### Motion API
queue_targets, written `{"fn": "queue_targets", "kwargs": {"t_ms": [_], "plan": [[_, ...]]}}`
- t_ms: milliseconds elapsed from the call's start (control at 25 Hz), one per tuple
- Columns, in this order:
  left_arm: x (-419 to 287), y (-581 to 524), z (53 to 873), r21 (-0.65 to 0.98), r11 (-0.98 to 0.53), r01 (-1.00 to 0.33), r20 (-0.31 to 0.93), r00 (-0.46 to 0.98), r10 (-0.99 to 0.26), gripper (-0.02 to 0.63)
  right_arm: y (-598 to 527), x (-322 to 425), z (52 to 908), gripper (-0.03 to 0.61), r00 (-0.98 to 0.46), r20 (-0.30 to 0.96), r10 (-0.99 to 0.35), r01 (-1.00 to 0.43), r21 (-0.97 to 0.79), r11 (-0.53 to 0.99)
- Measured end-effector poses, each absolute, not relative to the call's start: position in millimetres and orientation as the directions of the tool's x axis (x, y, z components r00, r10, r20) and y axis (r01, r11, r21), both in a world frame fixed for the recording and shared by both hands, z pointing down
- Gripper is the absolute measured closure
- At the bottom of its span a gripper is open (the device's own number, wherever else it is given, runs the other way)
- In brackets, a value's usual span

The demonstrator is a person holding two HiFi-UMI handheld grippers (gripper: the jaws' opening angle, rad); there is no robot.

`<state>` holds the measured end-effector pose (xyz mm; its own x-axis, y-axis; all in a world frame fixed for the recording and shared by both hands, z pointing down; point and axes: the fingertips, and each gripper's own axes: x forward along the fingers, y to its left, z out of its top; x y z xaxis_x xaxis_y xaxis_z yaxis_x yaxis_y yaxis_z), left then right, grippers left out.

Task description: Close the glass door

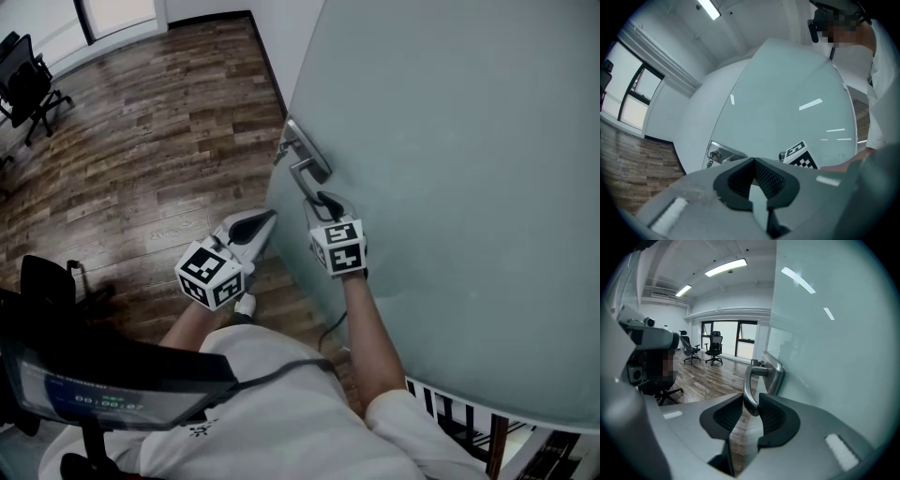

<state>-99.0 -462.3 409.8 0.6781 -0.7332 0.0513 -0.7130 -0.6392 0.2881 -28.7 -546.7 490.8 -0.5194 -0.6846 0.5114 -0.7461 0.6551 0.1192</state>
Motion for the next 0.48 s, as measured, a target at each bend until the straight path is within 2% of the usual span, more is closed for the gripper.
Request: {"fn": "queue_targets", "kwargs": {"t_ms": [480], "plan": [[-100.0,-390.6,409.4,0.249,-0.527,-0.812,0.057,0.556,-0.829,0.614,-483.1,-68.3,492.6,0.469,-0.589,0.492,-0.641,-0.690,0.106,0.716]]}}
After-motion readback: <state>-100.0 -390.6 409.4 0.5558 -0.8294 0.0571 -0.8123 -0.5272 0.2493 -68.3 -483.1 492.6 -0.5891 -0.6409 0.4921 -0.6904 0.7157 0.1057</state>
